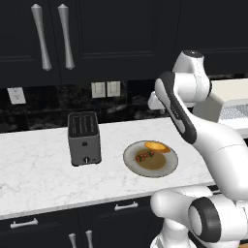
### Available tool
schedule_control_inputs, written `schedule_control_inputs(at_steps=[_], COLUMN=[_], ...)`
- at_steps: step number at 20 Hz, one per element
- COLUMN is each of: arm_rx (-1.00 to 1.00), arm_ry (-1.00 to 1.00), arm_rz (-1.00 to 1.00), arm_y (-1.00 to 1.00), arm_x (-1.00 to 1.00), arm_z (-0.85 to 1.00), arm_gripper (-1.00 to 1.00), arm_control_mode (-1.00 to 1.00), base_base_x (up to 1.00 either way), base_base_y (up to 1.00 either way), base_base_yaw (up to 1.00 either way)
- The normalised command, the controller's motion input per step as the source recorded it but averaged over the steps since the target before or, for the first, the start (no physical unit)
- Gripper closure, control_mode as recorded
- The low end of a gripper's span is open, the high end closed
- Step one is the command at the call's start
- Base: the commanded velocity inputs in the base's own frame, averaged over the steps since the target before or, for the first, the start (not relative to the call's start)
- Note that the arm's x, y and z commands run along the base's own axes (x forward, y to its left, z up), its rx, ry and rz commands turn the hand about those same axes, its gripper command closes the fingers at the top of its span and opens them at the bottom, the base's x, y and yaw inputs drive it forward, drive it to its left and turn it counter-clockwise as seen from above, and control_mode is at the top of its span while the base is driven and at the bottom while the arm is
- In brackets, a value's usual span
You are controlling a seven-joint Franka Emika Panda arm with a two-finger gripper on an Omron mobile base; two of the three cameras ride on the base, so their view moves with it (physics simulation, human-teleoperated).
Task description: Pick up the kebab skewer and baguette bread, and place them inside the toaster oven. Close the toaster oven door and start by setting the timer.
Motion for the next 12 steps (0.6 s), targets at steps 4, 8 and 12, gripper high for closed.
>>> schedule_control_inputs(at_steps=[4,8,12], arm_rx=[0.0,0.0,0.0], arm_ry=[0.0,0.01,0.1], arm_rz=[0.0,0.0,0.01], arm_y=[0.0,-0.07,-0.34], arm_x=[-0.13,-0.37,-0.26], arm_z=[0.0,-0.12,-0.52], arm_gripper=[-1.0,-1.0,-1.0], arm_control_mode=[-1.0,-1.0,-1.0], base_base_x=[0.0,0.0,0.0], base_base_y=[0.0,0.0,0.0], base_base_yaw=[0.0,0.0,0.0])
